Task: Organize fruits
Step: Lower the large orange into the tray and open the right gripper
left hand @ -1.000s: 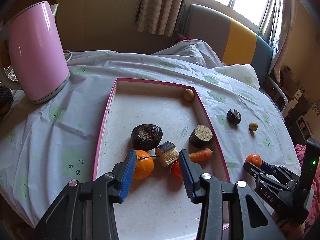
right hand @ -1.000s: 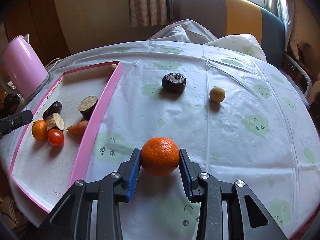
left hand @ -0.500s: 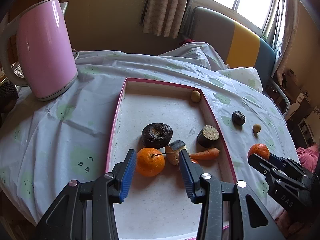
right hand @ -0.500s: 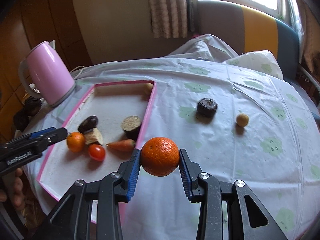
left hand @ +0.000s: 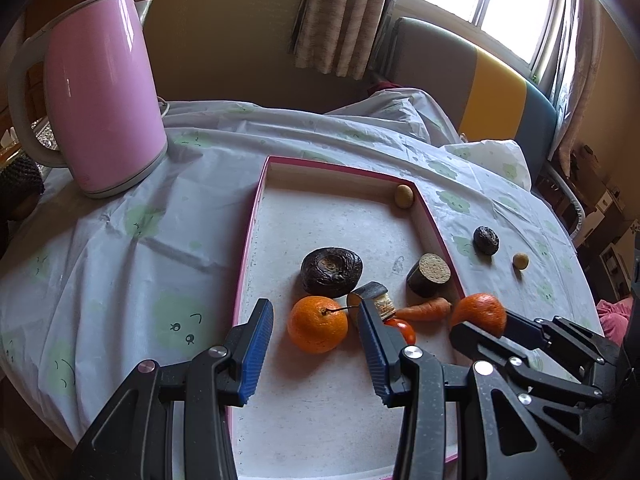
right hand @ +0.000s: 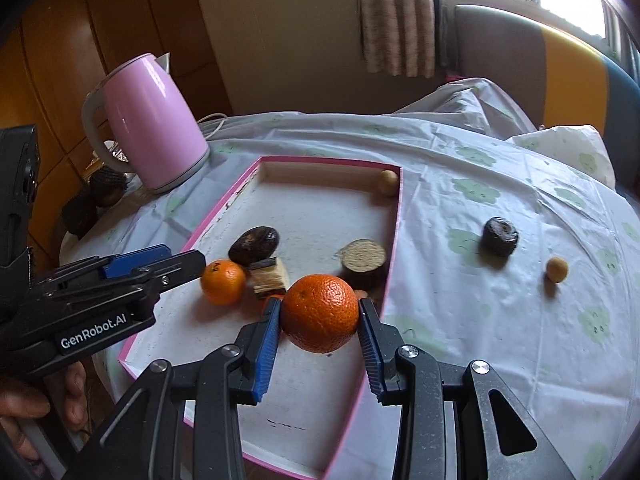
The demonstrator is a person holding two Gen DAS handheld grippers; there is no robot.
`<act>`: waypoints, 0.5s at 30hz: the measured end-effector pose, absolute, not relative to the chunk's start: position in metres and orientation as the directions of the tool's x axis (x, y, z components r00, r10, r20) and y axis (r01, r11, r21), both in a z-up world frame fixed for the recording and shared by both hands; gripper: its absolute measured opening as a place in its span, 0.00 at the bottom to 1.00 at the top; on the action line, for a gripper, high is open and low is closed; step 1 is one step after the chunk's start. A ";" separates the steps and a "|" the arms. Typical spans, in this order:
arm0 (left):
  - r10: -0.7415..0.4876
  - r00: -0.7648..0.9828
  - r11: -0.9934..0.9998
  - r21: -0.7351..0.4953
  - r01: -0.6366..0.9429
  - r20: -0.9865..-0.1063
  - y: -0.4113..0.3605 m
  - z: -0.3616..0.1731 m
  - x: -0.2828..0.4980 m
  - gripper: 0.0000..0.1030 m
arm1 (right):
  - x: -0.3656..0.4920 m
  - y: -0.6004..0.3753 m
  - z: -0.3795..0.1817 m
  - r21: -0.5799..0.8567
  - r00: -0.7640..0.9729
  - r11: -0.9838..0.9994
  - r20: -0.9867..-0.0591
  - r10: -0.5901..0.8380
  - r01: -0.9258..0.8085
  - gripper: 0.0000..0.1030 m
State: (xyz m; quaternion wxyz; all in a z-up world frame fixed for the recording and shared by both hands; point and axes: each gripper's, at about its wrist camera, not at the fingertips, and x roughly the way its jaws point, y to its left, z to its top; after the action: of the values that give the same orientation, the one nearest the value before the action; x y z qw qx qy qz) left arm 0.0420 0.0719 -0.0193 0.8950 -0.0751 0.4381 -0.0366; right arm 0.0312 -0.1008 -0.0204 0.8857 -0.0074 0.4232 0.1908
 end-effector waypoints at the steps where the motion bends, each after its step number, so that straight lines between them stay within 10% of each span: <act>1: -0.130 0.613 0.986 -0.166 -0.001 -0.779 0.072 -0.020 0.042 0.43 | 0.032 -0.099 -0.022 0.149 0.564 0.925 -0.755 0.334 -0.349 0.37; 15: -0.116 0.607 0.989 -0.151 -0.007 -0.786 0.073 -0.022 0.042 0.43 | 0.048 -0.089 -0.039 0.167 0.535 0.925 -0.775 0.338 -0.342 0.42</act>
State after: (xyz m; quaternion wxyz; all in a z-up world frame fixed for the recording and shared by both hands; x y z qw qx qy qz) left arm 0.0424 0.0726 -0.0217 0.8938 -0.0694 0.4421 -0.0303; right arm 0.0479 -0.0891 -0.0390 0.8760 -0.0026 0.4416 0.1940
